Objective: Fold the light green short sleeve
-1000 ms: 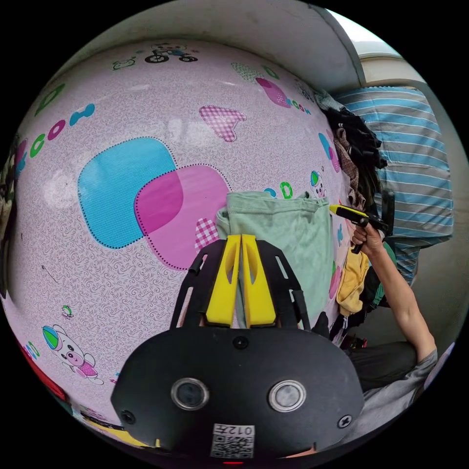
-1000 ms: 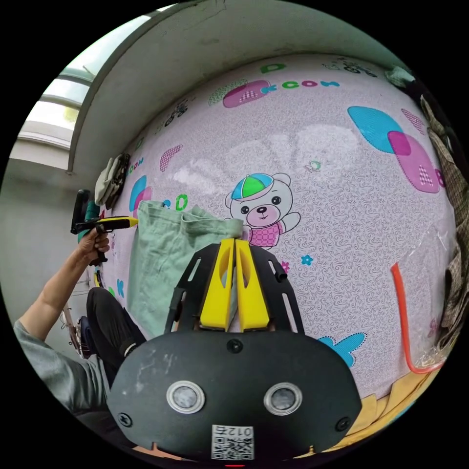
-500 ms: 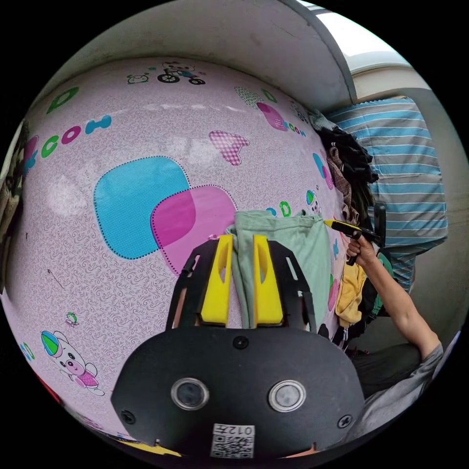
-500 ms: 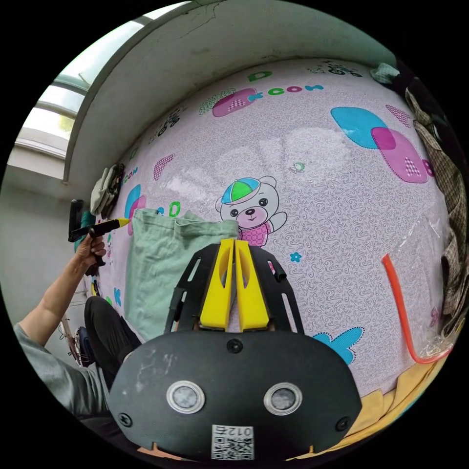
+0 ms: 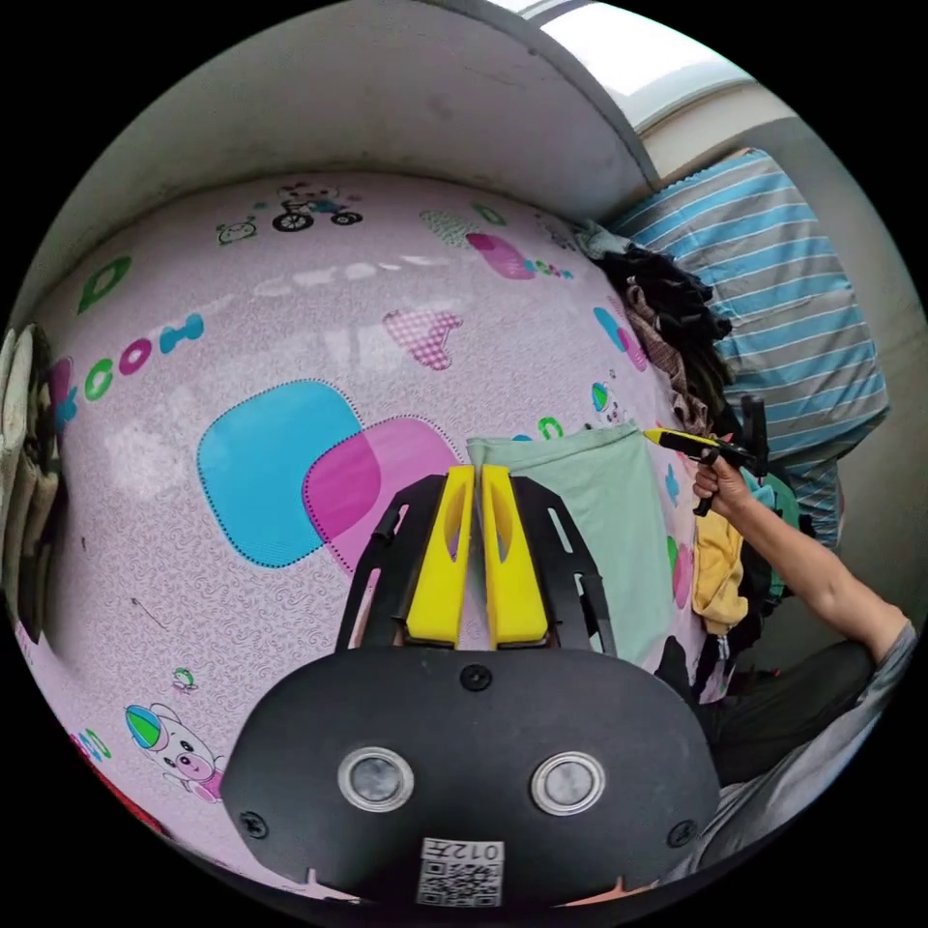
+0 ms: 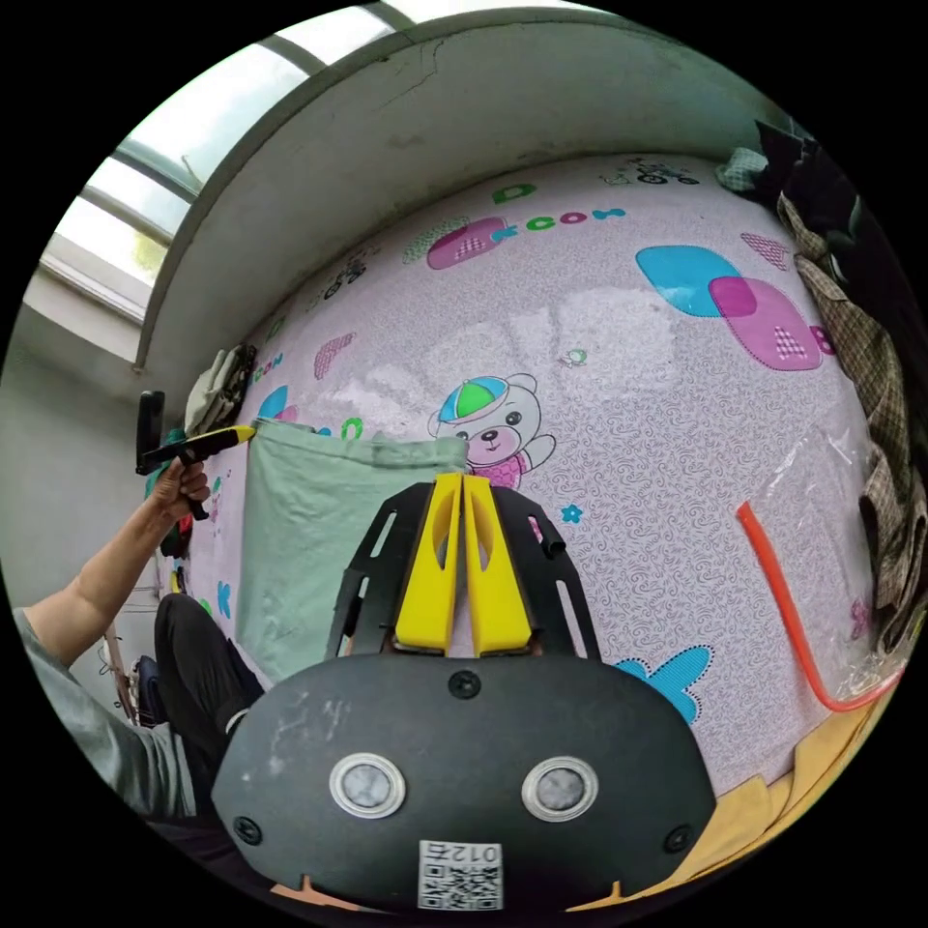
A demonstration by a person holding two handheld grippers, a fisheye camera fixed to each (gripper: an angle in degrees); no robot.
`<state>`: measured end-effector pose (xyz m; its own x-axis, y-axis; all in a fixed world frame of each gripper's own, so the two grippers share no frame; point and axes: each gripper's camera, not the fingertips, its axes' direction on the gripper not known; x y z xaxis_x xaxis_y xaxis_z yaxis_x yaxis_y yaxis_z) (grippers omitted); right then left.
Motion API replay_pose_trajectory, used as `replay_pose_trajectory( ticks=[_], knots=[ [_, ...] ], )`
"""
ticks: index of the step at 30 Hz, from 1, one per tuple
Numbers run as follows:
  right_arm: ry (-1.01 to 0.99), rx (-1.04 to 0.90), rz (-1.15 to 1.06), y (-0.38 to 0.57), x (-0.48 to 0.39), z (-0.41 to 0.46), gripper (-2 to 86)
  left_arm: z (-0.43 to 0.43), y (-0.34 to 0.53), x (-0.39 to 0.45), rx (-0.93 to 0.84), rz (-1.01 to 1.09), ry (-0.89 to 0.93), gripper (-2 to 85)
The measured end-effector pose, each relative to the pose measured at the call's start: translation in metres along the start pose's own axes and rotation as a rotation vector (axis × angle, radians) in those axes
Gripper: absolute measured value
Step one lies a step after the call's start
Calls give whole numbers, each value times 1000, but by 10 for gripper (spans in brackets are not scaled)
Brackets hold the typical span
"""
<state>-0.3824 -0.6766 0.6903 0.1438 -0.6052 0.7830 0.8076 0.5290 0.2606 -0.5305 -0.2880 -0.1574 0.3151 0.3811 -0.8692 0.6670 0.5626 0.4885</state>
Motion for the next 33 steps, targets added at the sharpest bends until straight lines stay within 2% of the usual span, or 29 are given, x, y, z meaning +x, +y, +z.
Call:
replay_pose_trajectory(
  ticks=[3, 8, 12, 17, 21, 23, 25, 27, 33],
  knots=[
    [-10, -4, 43, 4, 2, 9, -10, 13, 5, -12, -33, -49, 11, 5],
    [84, -58, -7, 7, -6, 22, -9, 26, 9, -21, -68, -79, 7, 5],
    [87, -59, 49, 13, -1, 23, -8, 15, 17, -27, 3, -97, 29, 6],
    [-52, -7, 100, 27, 9, 5, -8, -8, 39, -20, 89, -66, 48, 7],
    [-166, -87, 7, 38, -9, 15, -8, 15, 52, 0, -29, 0, 86, 8],
    [-140, -144, -68, 42, -21, 25, -8, 29, 56, 7, -76, 31, 51, 8],
    [14, -222, -89, 44, -27, 39, -8, 44, 59, 9, -131, 27, 6, 7],
    [77, -230, -89, 45, -24, 43, -9, 59, 63, 2, -195, -7, -71, 7],
    [47, -196, -17, 55, -12, 40, -9, 49, 70, -14, -174, -64, -113, 7]
  ],
)
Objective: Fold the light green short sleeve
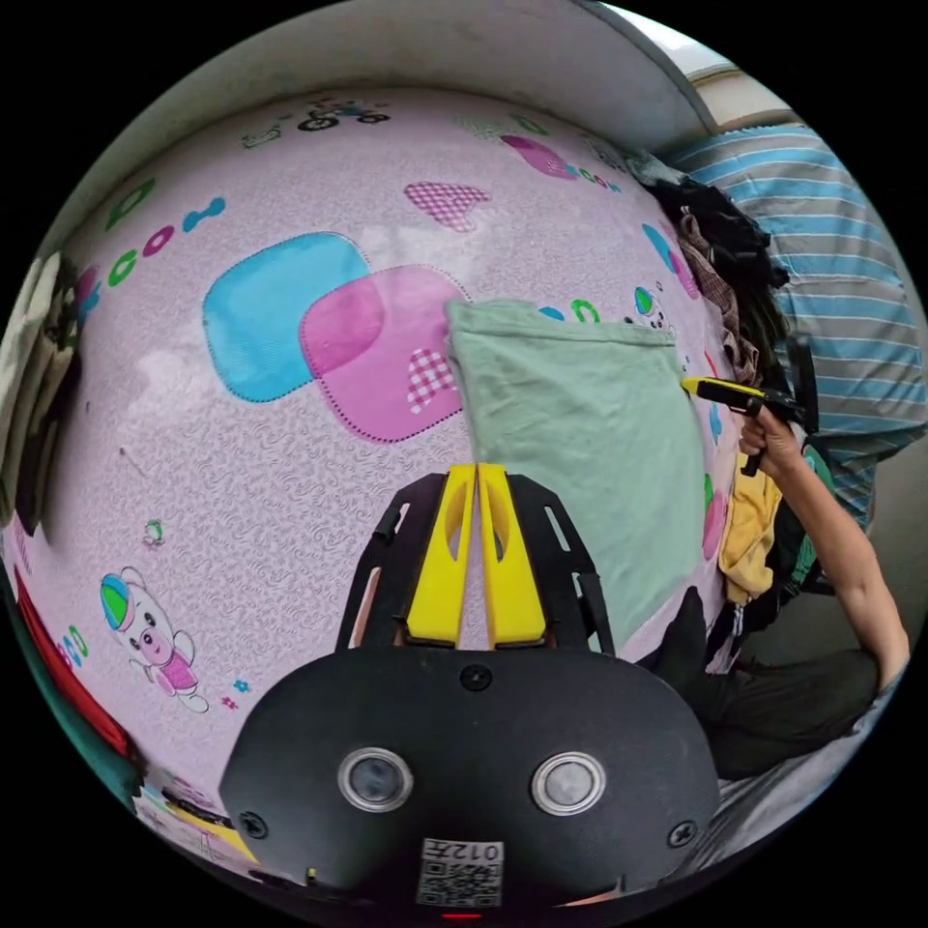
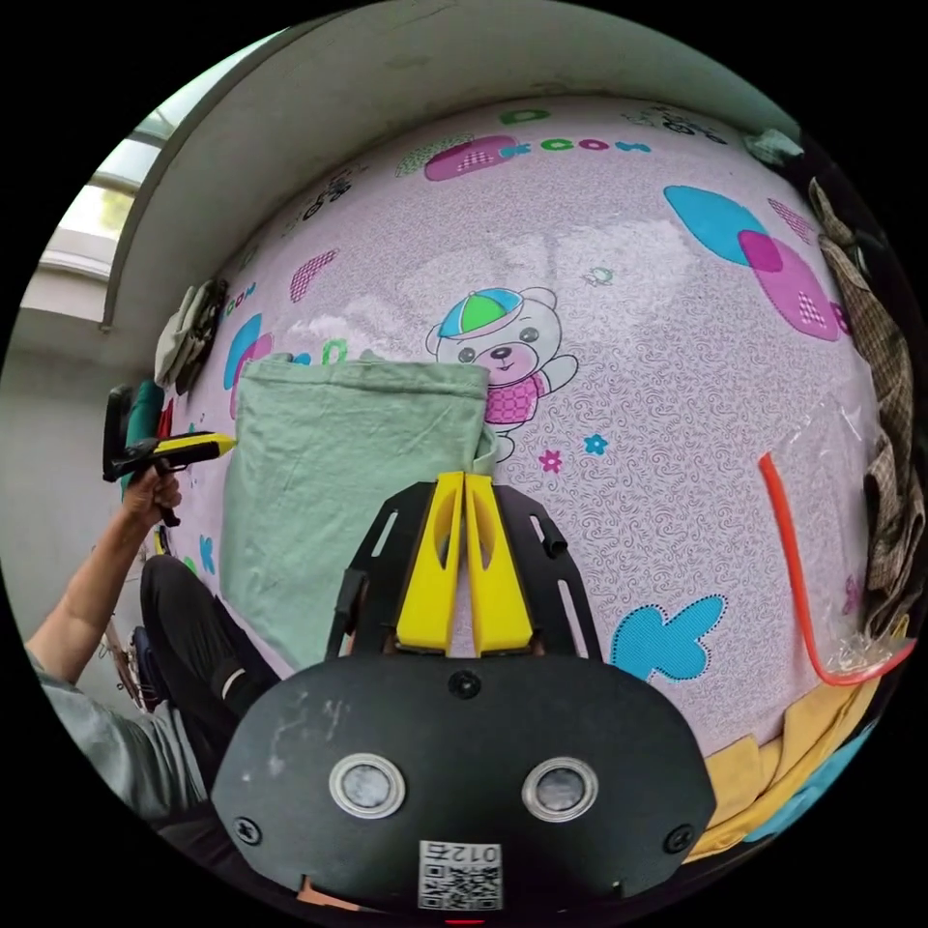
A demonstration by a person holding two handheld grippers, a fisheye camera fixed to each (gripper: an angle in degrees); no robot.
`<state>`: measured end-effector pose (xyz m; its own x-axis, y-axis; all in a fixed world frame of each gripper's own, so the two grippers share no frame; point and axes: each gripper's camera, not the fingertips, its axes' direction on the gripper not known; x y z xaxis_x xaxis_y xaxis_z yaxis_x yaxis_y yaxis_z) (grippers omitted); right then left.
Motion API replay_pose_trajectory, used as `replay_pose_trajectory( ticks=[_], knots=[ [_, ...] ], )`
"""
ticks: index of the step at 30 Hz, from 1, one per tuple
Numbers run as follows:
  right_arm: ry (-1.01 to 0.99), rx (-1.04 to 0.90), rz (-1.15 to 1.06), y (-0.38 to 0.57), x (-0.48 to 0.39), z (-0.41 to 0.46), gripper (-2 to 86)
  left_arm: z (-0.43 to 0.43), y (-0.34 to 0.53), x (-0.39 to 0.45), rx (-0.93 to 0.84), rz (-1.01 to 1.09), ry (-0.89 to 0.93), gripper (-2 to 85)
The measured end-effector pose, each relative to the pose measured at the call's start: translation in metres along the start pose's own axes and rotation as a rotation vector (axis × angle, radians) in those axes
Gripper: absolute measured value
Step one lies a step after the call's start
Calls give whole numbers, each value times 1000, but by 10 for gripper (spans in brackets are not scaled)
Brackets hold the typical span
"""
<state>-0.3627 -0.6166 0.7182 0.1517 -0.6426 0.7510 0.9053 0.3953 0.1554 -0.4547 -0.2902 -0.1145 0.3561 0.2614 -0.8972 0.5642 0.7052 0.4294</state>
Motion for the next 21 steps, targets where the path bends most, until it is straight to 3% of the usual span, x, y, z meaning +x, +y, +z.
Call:
replay_pose_trajectory(
  ticks=[7, 10, 21],
  knots=[
    [-286, -13, -99, 68, -14, -21, -7, -3, 40, 33, -126, 189, 131, 9],
    [-303, -52, -59, 111, -12, -10, -4, 8, 62, 51, -205, 240, 113, 12],
    [-431, -223, 133, 190, 35, 22, 61, 40, 92, 21, -330, 73, 141, 42]
  ],
)
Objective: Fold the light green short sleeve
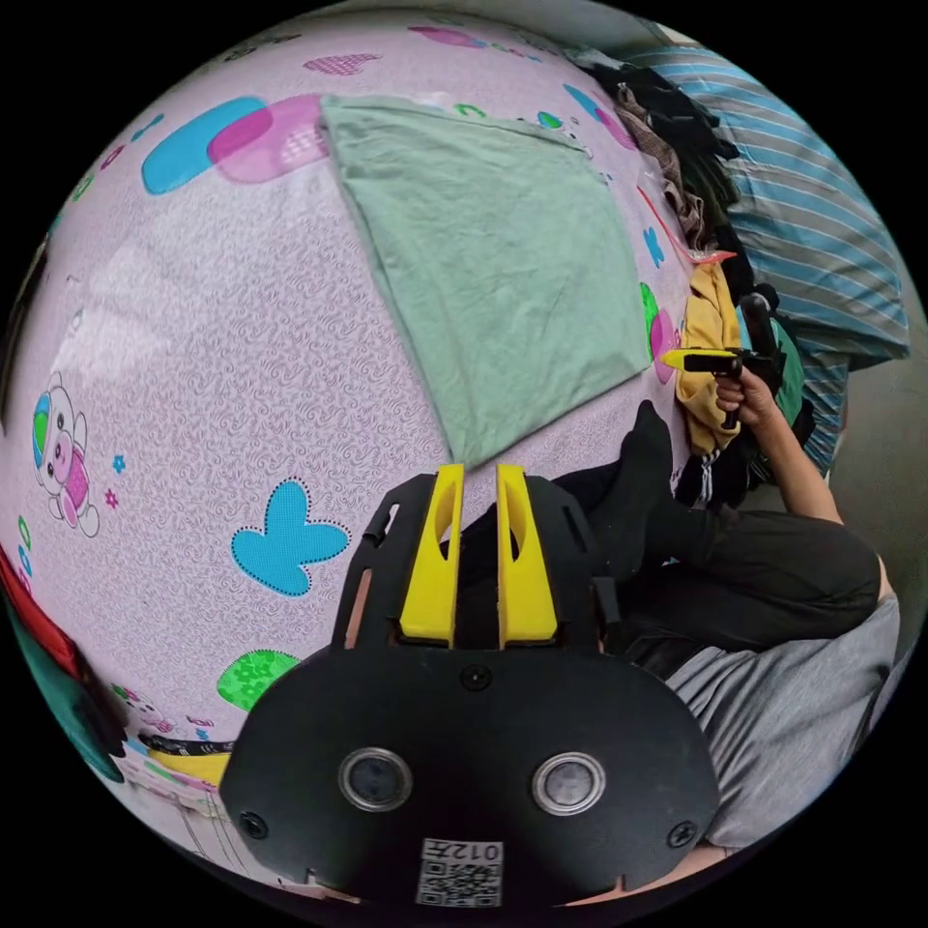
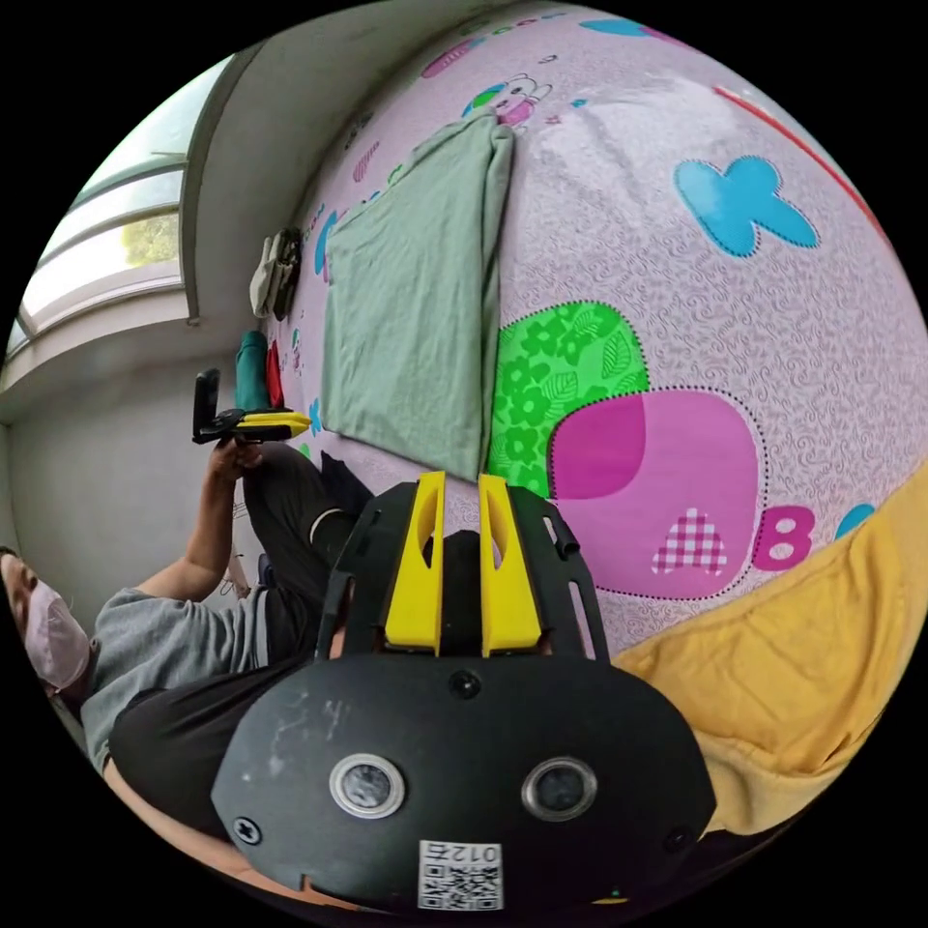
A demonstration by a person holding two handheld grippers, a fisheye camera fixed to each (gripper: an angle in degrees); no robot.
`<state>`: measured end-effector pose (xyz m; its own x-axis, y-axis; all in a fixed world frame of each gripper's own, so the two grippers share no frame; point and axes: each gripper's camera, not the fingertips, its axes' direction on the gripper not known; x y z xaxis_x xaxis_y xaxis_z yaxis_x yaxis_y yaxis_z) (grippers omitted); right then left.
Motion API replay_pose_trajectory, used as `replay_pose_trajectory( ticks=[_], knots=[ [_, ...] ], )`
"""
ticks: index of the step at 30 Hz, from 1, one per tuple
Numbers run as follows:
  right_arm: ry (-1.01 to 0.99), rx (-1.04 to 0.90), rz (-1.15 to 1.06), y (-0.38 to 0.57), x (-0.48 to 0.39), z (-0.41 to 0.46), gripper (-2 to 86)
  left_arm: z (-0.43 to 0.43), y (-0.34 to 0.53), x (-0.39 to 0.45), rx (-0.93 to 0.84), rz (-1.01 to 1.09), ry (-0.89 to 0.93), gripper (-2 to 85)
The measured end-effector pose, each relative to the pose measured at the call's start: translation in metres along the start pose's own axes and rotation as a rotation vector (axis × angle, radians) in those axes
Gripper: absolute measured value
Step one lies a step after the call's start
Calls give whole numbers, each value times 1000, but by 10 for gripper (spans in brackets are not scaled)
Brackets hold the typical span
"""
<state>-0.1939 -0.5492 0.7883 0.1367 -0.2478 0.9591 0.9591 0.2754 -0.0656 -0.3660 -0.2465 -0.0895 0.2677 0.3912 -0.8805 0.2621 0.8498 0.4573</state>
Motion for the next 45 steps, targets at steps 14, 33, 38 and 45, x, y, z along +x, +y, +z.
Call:
replay_pose_trajectory(
  ticks=[14, 33, 38, 45],
  knots=[
    [-104, -27, 5, 1, 11, 23, 34, 20, -38, -27, -87, -59, 61, 23],
    [23, -86, 5, 12, -39, 16, -3, 50, -55, -36, -203, -112, 64, 7],
    [159, -22, -77, 15, -76, -16, -5, -1, -41, -23, 70, -64, 13, 7],
    [236, 64, -210, -12, -144, -12, -8, 19, -70, 19, 154, 30, -116, 8]
  ],
)
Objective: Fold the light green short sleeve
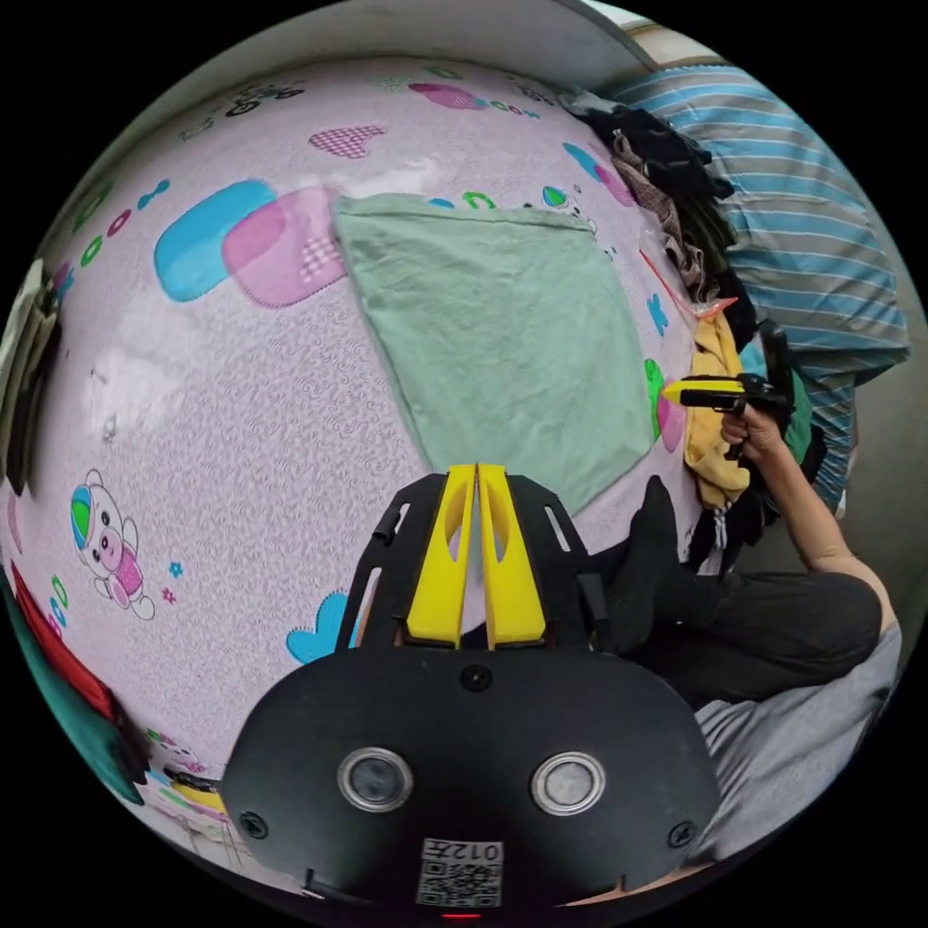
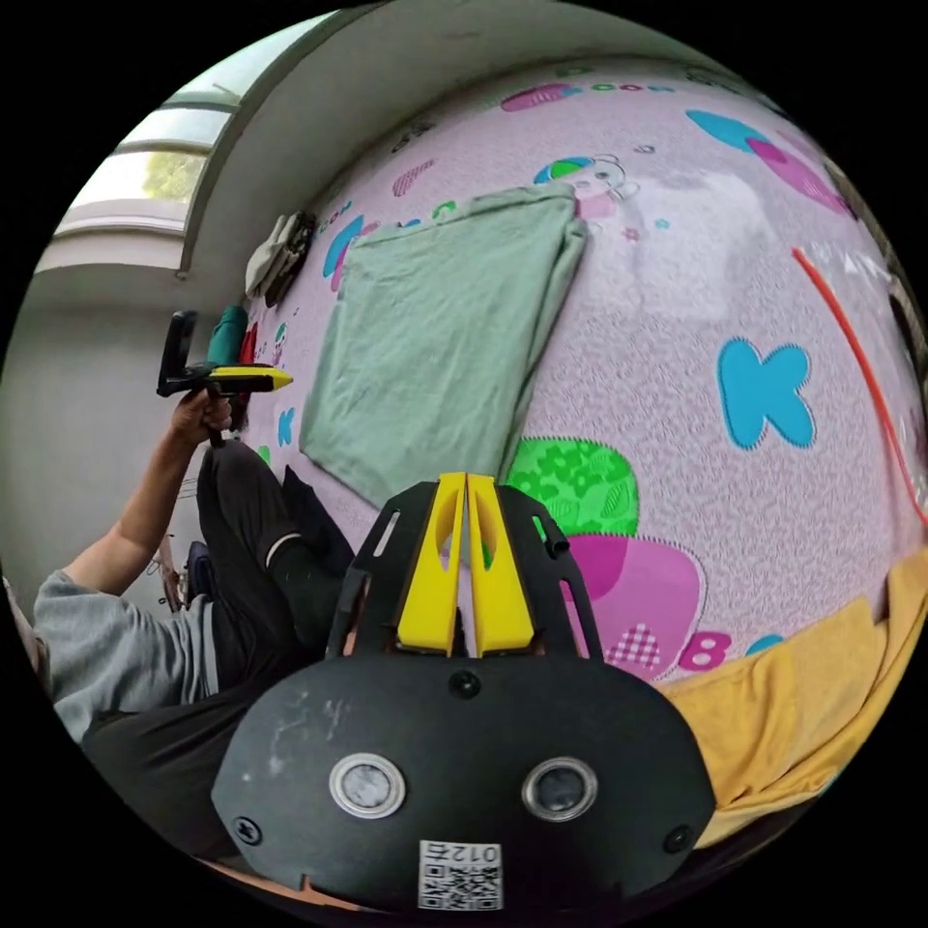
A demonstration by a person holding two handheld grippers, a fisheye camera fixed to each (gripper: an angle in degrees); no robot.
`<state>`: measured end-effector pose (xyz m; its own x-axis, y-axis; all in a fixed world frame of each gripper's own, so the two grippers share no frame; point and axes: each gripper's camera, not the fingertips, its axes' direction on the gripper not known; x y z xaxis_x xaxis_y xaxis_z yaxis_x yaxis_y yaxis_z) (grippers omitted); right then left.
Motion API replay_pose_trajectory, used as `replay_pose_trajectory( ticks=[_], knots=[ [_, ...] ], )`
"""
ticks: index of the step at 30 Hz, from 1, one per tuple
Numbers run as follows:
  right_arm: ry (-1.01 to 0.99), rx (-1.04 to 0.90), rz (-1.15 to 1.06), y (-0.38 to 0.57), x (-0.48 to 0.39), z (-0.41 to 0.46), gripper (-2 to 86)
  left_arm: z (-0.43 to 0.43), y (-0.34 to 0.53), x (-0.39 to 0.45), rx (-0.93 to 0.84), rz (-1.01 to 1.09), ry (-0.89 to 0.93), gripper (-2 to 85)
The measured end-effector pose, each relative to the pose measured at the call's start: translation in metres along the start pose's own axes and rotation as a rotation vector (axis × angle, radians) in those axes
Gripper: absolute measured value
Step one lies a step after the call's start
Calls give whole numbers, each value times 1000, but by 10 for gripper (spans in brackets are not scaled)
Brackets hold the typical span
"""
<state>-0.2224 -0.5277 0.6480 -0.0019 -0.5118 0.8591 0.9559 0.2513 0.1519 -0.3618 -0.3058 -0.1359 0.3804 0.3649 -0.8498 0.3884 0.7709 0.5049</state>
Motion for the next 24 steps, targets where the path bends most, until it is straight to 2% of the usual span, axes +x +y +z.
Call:
replay_pose_trajectory(
  ticks=[4, 7, 14, 18, 24],
  knots=[
    [118, -76, -29, -13, -19, 10, -9, 25, -3, 4, -42, -31, -100, 8],
    [203, -105, -77, -14, -32, 12, -9, 30, 2, 7, -22, -46, -76, 8],
    [209, -123, -18, -20, -51, -1, -9, 28, 10, 14, -14, -54, -18, 6],
    [229, -67, -45, -32, -71, -28, -8, 0, 6, 27, 106, -33, -90, 6],
    [302, -9, -116, -82, -104, -40, -9, 2, -29, 48, 132, 16, -134, 5]
  ],
)
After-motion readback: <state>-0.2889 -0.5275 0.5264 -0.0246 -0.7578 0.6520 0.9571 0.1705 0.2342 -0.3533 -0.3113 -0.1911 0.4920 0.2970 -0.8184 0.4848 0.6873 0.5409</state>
